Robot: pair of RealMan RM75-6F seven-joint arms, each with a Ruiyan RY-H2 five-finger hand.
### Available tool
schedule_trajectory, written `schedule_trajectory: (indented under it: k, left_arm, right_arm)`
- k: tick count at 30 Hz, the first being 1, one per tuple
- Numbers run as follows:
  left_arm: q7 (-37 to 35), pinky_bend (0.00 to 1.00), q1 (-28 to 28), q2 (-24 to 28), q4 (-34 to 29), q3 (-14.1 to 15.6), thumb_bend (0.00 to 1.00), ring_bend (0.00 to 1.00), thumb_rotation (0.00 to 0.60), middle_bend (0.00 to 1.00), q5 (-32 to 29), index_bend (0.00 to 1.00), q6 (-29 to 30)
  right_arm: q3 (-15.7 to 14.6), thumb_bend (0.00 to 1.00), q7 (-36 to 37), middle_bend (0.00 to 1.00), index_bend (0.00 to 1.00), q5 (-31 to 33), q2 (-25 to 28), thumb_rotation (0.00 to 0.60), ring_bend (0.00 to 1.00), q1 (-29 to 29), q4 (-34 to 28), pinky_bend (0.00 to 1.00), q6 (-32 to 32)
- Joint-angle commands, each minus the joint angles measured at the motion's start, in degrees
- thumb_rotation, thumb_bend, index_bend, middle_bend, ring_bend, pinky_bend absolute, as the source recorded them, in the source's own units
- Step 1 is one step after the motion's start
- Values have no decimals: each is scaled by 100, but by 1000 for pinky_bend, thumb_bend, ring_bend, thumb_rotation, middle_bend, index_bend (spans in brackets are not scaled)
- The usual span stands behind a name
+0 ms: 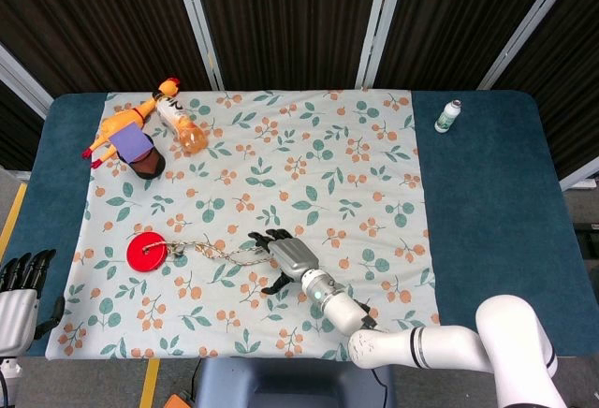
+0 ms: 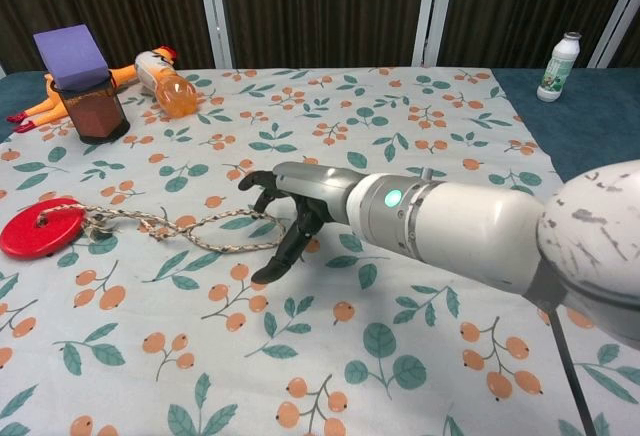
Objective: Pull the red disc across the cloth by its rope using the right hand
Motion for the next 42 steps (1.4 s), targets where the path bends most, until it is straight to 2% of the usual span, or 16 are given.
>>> schedule_trajectory:
  k: [1,4,7,9,10,13,14,16,21,25,29,32,35,37,42]
  left_arm:
    - [-15,93,11,2,16,-4,477,36,600,91,-11,17,5]
    - [-35,93,21,1,25,-7,476,37,600,91,-17,18,9]
    - [-45,93,29,1,40,-11,476,37,600,91,-18,18,18]
    - [-60,93,37,1,46,-13,477,37,600,91,-22,19,22]
    - [-70,93,42,1,51,-12,477,37,600,91,-25,19,23]
    - [-86,93,63,1,62,-1,477,37,600,91,-26,18,33]
    - [-96,93,69,3,64,0,477,37,600,91,-30,18,34]
    - [-119,93,81,10,66,0,477,36,600,91,-30,18,47]
    - [-188,93,95,20,41,1,477,36,600,91,-10,18,59]
    - [-188,93,81,10,7,5,476,36,600,91,52,19,67]
    - [-169,93,53,-1,-38,-10,476,37,600,91,89,18,63]
    - [-165,93,47,-2,-49,-13,476,36,600,91,91,18,57]
    - [-159,93,12,-46,-73,-10,476,36,600,91,118,19,14]
    - [-148,93,1,-81,-64,-10,476,37,600,91,116,18,-5]
    - [-141,93,-7,-101,-38,-12,476,36,600,90,105,19,-24]
  right_arm:
    - [-13,280,62,299,0,43,-25,600,0,34,17,0,-49]
    - [-16,306,145,350,0,-1,-84,600,16,46,57,0,-22]
    - [-22,373,175,463,30,-104,-181,600,107,21,97,0,190]
    - [-20,440,156,557,175,-97,-256,600,191,4,115,16,355]
    - [-13,483,125,622,346,-81,-297,600,258,1,124,55,456]
    - [-16,554,48,750,691,-76,-340,600,416,-16,107,196,639]
    - [-17,574,37,776,763,-87,-319,600,469,-31,80,254,673]
    - [15,595,65,787,810,-92,-201,600,530,-90,-47,336,726]
    - [105,635,190,799,824,41,423,600,589,-315,-656,424,752]
    - [-32,677,240,800,835,-107,1227,600,620,-624,-1284,607,849]
    - [-240,681,409,800,835,-327,1970,600,622,-1018,-1732,638,983]
    - [-292,681,465,800,835,-393,2127,600,622,-1104,-1810,639,986]
    - [-679,681,679,800,835,-557,2934,600,622,-1689,-1773,639,1276]
    - [-797,681,1013,800,835,-772,3240,600,623,-1961,-1584,639,1249]
    - [-803,681,1747,800,835,-882,3614,600,623,-2432,-1001,639,1236]
